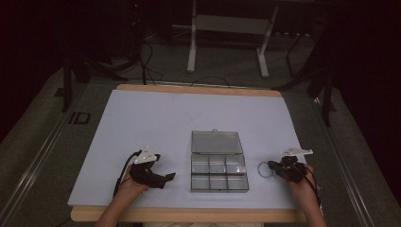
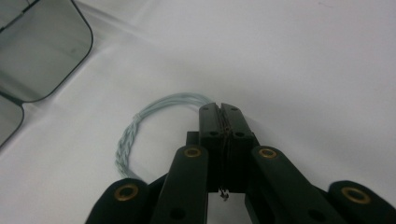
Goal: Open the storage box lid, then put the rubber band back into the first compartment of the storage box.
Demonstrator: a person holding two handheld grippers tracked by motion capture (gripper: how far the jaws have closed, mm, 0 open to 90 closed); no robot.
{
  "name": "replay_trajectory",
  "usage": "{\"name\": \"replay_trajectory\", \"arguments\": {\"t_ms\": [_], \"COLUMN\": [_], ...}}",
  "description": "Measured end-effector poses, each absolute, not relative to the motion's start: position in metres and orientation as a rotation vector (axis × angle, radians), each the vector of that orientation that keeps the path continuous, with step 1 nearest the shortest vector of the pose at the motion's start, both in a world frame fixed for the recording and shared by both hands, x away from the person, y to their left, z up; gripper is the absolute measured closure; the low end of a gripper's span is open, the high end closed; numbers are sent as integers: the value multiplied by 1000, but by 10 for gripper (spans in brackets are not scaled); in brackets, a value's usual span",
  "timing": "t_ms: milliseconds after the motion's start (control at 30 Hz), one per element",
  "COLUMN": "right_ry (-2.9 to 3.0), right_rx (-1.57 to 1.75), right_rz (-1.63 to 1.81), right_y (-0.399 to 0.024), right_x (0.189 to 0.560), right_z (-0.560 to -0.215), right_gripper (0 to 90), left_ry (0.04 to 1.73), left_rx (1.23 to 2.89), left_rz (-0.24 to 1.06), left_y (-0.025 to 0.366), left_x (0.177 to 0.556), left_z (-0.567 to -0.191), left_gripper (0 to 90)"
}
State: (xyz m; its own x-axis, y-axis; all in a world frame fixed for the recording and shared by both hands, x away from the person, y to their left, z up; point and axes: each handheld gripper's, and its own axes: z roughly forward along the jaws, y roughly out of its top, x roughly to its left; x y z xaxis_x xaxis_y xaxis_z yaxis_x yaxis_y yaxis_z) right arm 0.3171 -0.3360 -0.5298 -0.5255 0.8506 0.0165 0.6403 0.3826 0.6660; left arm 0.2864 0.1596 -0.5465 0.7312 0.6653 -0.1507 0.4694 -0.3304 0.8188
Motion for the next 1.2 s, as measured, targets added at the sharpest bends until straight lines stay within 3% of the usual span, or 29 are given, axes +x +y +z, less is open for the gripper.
{"name": "replay_trajectory", "arguments": {"t_ms": [533,1200], "right_ry": [2242,2294], "right_rx": [1289,1081], "right_rz": [1010,1160], "right_y": [-328,-267], "right_x": [316,320], "right_z": [-478,-434], "right_gripper": [893,893], "left_ry": [859,860], "left_rx": [1989,1979], "left_rz": [269,258], "left_y": [161,161], "left_x": [286,285], "left_z": [-548,-548], "left_gripper": [27,27]}}
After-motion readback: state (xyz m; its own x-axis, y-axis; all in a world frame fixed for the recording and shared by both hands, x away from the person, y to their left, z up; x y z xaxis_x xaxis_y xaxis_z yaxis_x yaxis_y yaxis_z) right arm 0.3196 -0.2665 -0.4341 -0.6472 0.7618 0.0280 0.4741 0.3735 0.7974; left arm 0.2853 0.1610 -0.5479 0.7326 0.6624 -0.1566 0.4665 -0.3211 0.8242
